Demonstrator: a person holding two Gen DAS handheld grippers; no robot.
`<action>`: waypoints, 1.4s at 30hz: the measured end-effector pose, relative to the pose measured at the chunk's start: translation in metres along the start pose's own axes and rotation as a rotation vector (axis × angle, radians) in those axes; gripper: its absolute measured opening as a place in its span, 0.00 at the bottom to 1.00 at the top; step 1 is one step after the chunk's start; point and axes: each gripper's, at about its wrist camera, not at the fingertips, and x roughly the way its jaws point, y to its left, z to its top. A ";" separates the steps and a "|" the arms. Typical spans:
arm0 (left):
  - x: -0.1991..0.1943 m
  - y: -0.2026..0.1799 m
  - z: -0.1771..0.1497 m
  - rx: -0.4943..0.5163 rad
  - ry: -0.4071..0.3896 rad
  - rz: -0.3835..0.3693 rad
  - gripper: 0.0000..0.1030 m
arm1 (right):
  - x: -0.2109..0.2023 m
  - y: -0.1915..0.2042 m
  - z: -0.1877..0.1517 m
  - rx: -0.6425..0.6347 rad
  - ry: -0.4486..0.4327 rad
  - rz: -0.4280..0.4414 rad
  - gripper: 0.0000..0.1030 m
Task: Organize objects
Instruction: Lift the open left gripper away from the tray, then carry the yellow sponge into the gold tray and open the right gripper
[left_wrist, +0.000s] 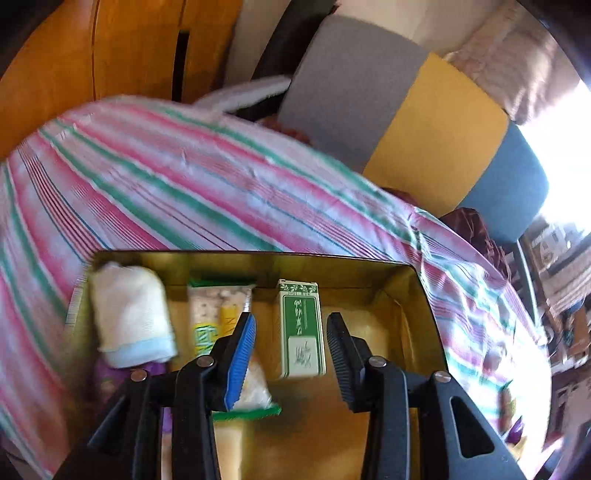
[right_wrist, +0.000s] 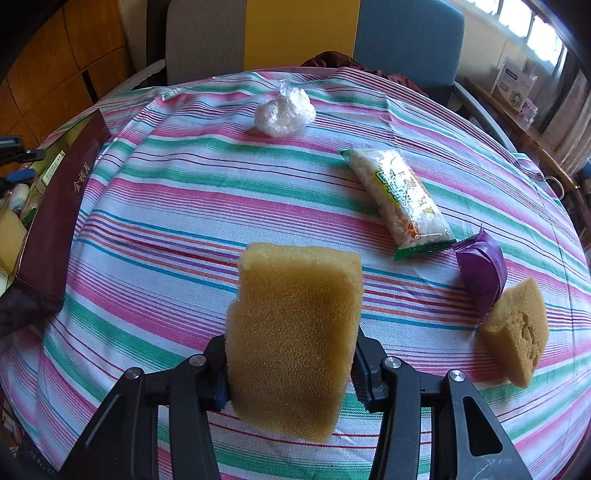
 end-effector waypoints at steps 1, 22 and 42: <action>-0.010 -0.002 -0.004 0.030 -0.014 0.008 0.39 | 0.000 0.000 0.000 0.000 -0.001 -0.002 0.49; -0.117 0.027 -0.126 0.210 -0.141 0.032 0.39 | -0.005 0.008 -0.002 0.008 -0.034 -0.079 0.46; -0.122 0.058 -0.139 0.159 -0.133 0.022 0.39 | -0.054 0.075 0.042 -0.004 -0.124 0.061 0.44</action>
